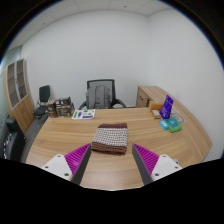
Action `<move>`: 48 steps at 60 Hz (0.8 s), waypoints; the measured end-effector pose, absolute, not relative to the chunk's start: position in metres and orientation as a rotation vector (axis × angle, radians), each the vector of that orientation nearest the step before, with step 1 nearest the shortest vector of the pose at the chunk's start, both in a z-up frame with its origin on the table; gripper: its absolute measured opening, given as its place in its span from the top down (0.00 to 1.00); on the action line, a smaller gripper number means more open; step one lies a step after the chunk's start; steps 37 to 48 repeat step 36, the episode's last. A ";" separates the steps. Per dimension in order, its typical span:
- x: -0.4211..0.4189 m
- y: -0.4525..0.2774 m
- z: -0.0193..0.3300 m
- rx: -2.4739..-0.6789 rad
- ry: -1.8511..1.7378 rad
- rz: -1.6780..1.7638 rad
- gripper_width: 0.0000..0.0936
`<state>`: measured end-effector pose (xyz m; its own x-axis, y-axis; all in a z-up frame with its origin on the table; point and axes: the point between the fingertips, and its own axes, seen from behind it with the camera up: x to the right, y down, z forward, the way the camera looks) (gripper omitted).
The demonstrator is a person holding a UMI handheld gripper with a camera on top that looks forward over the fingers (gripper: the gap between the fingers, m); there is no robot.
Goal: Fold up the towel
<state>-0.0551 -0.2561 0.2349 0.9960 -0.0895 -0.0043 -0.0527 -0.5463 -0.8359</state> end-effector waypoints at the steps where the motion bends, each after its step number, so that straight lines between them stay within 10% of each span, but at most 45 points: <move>1: -0.059 -0.265 0.239 -2.147 0.101 -0.052 0.08; 48: -0.121 -0.427 0.311 -2.077 0.074 -0.163 0.09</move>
